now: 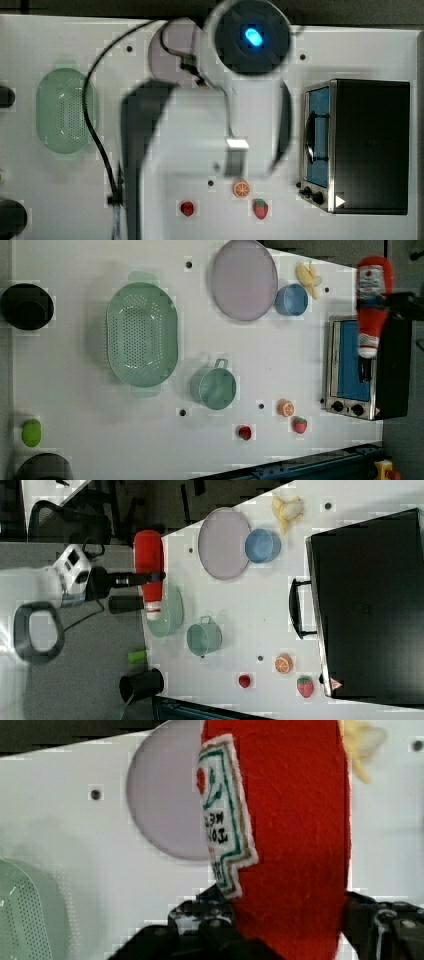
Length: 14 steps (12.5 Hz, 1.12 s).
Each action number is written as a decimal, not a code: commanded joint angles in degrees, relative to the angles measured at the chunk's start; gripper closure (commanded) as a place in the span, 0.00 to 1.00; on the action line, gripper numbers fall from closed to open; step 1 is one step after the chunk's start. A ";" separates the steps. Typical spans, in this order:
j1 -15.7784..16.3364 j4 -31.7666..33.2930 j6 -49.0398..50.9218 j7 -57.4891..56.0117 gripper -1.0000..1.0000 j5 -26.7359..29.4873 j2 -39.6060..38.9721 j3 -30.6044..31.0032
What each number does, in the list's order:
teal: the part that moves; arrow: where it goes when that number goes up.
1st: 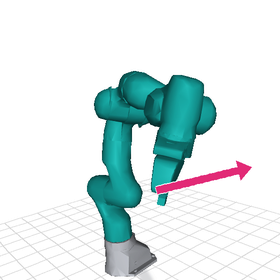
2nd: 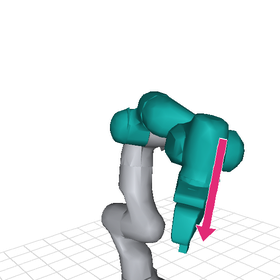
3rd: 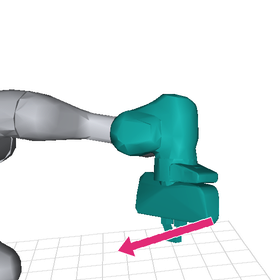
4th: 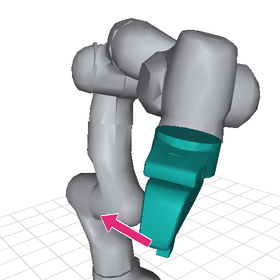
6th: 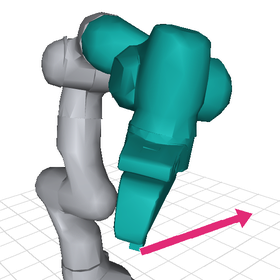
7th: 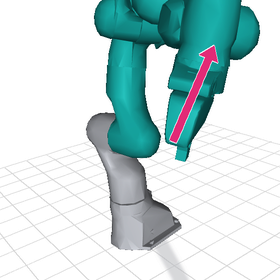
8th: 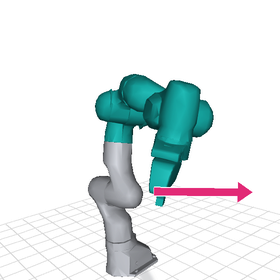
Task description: Pick ketchup from plate and place it on table.
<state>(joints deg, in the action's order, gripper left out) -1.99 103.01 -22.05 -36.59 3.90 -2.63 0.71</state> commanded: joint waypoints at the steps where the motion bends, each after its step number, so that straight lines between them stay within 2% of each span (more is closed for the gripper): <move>1: -1.78 10.94 0.00 -0.91 0.40 -0.30 1.41 -2.27; 5: -1.68 25.16 -12.43 -0.91 0.40 -0.57 5.21 -1.79; 8: -1.50 32.90 -21.62 -0.93 0.40 -0.57 2.63 -1.40; 13: -1.37 35.21 -32.07 -0.92 0.40 -0.57 -7.77 -1.03; 14: -1.38 35.25 -33.64 -0.91 0.37 -0.57 -9.75 -1.04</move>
<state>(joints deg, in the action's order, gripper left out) -3.54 138.88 -54.33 -36.62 3.09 -14.14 0.12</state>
